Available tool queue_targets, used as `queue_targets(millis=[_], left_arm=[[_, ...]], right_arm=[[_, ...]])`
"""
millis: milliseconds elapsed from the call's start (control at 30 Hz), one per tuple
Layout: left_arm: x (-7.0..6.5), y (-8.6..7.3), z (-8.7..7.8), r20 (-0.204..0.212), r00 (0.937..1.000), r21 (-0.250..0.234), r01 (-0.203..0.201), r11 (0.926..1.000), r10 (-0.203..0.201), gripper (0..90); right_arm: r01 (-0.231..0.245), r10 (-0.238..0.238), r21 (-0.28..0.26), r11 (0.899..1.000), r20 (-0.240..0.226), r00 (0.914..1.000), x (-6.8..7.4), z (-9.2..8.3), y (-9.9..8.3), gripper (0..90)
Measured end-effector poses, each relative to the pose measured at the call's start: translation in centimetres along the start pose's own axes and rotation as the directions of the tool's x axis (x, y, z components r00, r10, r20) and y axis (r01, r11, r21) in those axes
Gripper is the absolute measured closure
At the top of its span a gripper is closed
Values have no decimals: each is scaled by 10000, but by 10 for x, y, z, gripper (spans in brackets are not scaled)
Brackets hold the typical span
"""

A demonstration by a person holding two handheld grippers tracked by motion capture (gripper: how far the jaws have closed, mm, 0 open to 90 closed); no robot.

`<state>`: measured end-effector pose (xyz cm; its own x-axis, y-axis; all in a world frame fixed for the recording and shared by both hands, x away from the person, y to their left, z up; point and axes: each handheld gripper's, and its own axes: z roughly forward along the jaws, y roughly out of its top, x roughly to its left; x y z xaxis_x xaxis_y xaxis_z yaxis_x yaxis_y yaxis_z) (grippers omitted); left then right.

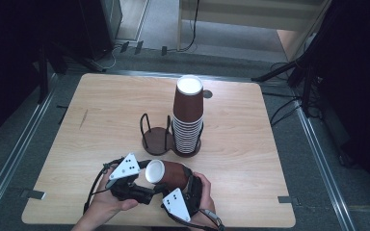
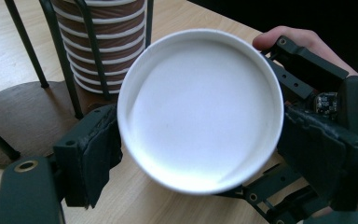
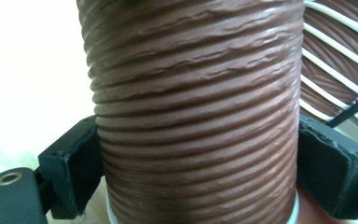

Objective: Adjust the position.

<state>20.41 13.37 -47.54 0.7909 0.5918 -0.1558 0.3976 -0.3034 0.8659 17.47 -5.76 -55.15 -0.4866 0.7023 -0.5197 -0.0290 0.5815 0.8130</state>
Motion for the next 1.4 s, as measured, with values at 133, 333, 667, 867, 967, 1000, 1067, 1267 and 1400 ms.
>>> queue_targets(millis=[133, 333, 667, 867, 967, 1000, 1067, 1267, 1400], left_arm=[[0, 0, 0, 64, 10000, 43, -22, 10000, 22, 144], [0, 0, 0, 108, 9999, 176, -92, 9998, 90, 208], [1, 0, 0, 202, 9998, 95, -28, 10000, 26, 235], [6, 0, -4, -311, 9993, -321, 174, 9993, -183, 239], [9, -1, -8, -614, 9979, -591, 158, 9981, -194, 239], [9, -1, -9, -738, 9972, -626, 63, 9980, -109, 239], [10, -1, -12, -885, 9961, -787, -3, 9969, -67, 240], [17, 0, -24, -896, 9951, -1501, 285, 9883, -423, 239], [19, 0, -30, -1011, 9932, -1928, 369, 9805, -573, 239]], right_arm=[[148, -149, -65, 9999, -151, 9998, 3, -1, 0, 105], [343, -345, -84, 9994, -260, 9991, 5, -1, 0, 102], [-26, 32, 83, 10000, -665, 9978, 2, -2, 1, 64], [-668, 651, -160, 9976, -910, 9937, -8, -7, 7, 5], [-899, 863, -351, 9953, -918, 9920, -12, -11, 10, 0], [-907, 863, -446, 9949, -921, 9920, -14, -12, 12, 0], [-1009, 960, -542, 9934, -875, 9915, -17, -15, 14, 0], [-1117, 1050, -734, 9910, -895, 9904, -24, -22, 21, 7], [-1508, 1442, -864, 9848, -787, 9864, -30, -26, 26, 7]])
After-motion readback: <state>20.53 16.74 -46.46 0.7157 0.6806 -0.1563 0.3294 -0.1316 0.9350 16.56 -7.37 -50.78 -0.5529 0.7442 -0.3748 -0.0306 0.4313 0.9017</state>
